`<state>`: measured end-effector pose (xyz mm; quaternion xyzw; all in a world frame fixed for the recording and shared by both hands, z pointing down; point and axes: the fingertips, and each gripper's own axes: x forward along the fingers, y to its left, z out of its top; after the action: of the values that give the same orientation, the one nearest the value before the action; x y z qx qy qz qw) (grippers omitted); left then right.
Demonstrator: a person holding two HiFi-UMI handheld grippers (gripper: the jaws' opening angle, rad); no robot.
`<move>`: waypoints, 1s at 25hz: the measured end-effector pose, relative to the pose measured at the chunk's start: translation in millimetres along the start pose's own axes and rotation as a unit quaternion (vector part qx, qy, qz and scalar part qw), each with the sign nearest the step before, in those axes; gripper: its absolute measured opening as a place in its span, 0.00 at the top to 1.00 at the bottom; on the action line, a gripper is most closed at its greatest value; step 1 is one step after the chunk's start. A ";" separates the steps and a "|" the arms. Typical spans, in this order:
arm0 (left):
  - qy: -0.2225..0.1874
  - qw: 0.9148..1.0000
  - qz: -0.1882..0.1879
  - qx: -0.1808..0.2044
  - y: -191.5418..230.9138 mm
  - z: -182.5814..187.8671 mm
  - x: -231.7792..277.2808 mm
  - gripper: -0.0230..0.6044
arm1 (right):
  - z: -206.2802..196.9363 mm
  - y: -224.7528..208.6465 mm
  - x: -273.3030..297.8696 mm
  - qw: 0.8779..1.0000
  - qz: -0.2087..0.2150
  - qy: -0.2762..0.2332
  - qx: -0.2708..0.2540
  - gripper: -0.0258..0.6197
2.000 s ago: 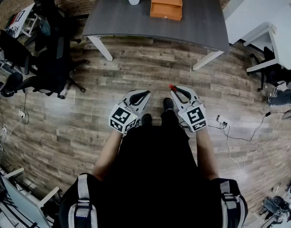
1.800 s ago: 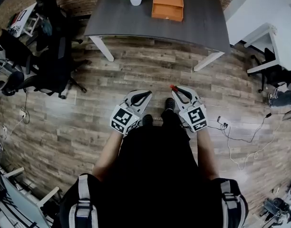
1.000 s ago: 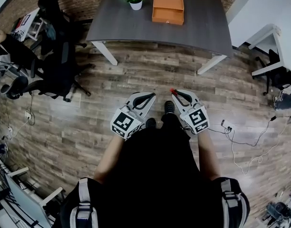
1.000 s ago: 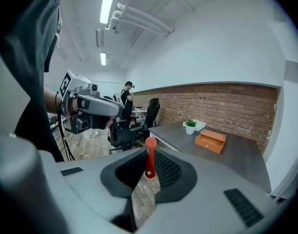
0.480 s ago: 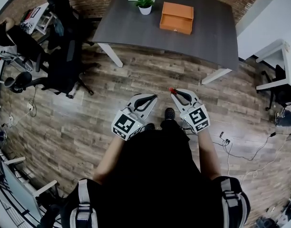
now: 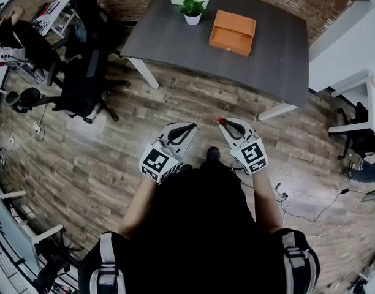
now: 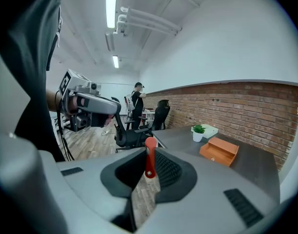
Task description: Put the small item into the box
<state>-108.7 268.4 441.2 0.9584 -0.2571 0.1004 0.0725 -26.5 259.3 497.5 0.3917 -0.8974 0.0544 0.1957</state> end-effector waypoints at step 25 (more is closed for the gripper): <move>0.012 0.998 0.061 -0.015 11.6 9.1 55.4 0.93 | -3.0 -73.1 6.0 0.999 0.046 -0.011 -0.008 0.86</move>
<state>-66.3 230.3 446.1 0.9384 -0.3159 0.1127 0.0836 23.7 205.7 498.5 0.3490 -0.9170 0.0514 0.1860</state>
